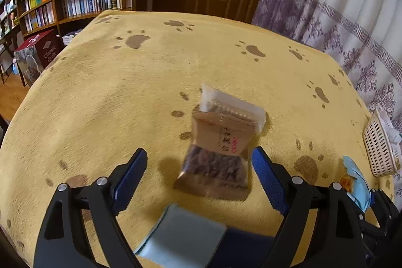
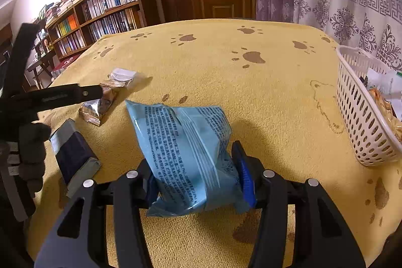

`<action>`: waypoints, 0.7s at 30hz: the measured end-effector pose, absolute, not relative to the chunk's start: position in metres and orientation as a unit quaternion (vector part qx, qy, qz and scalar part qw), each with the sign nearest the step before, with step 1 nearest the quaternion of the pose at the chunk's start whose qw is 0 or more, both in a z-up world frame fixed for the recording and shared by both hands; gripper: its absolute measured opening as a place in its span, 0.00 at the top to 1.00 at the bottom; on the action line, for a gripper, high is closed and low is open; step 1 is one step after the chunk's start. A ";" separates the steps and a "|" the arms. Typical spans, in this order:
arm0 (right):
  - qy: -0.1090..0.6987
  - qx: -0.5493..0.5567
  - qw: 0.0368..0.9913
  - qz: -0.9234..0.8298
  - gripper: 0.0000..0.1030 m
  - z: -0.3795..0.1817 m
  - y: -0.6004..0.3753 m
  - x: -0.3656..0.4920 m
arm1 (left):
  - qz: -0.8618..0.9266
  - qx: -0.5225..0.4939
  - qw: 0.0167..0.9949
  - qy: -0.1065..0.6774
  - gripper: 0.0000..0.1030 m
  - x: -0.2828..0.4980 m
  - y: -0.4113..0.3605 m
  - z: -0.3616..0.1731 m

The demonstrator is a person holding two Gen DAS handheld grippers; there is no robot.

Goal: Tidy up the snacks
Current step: 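Grasp the brown walnut bag with the left gripper while the right holds the blue bag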

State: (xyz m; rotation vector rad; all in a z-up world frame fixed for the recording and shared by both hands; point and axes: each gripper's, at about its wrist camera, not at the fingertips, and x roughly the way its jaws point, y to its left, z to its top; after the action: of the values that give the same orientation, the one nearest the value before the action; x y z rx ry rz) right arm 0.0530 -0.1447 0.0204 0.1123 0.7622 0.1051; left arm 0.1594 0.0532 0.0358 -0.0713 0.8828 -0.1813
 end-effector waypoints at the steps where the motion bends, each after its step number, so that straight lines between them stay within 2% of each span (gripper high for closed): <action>1: 0.372 0.056 0.925 0.052 0.48 0.021 -0.145 0.053 | -0.088 -0.030 0.898 0.430 0.18 0.162 0.050 0.034; 6: 0.372 0.063 0.924 0.055 0.48 0.021 -0.146 0.054 | -0.084 -0.020 0.891 0.446 0.18 0.175 0.041 0.027; 10: 0.372 0.063 0.924 0.055 0.48 0.021 -0.146 0.054 | -0.076 -0.004 0.892 0.446 0.23 0.178 0.036 0.022; 13: 0.373 0.061 0.924 0.055 0.47 0.021 -0.146 0.054 | -0.073 0.004 0.895 0.440 0.32 0.178 0.035 0.022; 15: 0.373 0.060 0.924 0.054 0.47 0.020 -0.146 0.054 | -0.069 0.011 0.897 0.436 0.41 0.177 0.036 0.022; 21: 0.373 0.053 0.925 0.051 0.47 0.019 -0.144 0.054 | -0.079 -0.004 0.902 0.425 0.47 0.173 0.046 0.025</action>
State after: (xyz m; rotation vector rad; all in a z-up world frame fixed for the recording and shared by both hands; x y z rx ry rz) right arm 0.0539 -0.1437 0.0192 0.1091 0.7660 0.1042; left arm 0.1732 0.0461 0.0246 -0.0086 0.8794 -0.1626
